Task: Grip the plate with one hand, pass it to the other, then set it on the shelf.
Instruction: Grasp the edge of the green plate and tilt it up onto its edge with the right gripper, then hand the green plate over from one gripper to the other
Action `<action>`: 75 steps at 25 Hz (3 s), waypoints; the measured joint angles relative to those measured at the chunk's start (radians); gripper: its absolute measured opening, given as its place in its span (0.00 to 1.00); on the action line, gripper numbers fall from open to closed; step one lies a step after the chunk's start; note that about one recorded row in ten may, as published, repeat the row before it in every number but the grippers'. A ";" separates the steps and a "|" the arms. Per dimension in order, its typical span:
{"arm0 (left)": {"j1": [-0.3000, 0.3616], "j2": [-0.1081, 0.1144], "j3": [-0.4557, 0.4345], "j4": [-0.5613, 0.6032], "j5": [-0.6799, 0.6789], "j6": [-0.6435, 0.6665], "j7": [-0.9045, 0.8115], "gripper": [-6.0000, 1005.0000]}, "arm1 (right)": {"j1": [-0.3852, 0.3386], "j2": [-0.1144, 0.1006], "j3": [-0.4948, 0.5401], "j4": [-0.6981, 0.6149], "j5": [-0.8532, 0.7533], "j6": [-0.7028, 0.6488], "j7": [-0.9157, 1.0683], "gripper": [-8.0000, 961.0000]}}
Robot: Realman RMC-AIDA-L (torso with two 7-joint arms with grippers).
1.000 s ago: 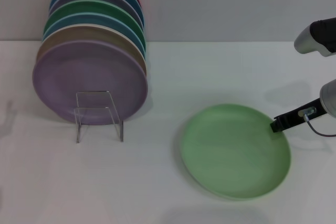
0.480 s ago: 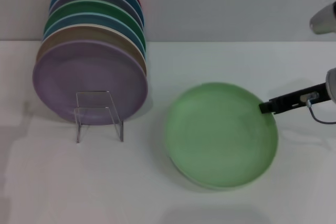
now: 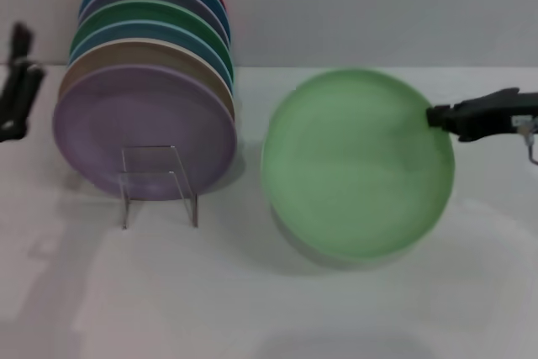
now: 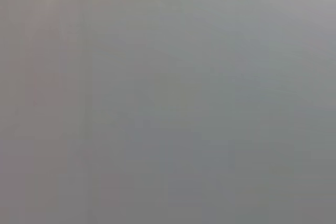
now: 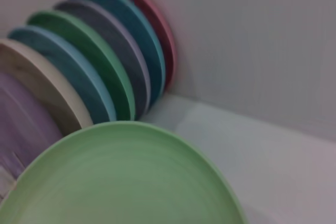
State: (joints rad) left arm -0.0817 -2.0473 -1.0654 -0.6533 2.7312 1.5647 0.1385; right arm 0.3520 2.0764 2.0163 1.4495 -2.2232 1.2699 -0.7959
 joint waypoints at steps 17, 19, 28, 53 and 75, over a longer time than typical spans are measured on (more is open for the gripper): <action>0.195 0.154 -0.103 -1.052 0.156 -1.360 -0.182 0.80 | -0.075 0.002 0.003 0.151 0.128 -0.051 -0.166 0.04; 0.169 0.177 -0.104 -1.144 0.154 -1.560 -0.203 0.80 | -0.075 0.002 0.001 0.166 0.147 -0.053 -0.177 0.04; 0.086 0.128 -0.110 -1.319 0.100 -1.996 -0.090 0.80 | -0.072 0.000 -0.020 0.213 0.138 -0.052 -0.190 0.04; -0.039 -0.015 -0.282 -1.185 -0.354 -2.336 0.382 0.80 | -0.126 0.005 -0.168 0.174 0.114 -0.165 -0.298 0.06; -0.086 -0.020 -0.271 -1.099 -0.359 -2.270 0.464 0.75 | -0.137 0.004 -0.202 0.221 0.145 -0.167 -0.292 0.07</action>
State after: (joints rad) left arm -0.1674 -2.0669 -1.3365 -1.7523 2.3719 -0.7057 0.6027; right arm 0.2150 2.0799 1.8144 1.6705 -2.0784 1.1028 -1.0882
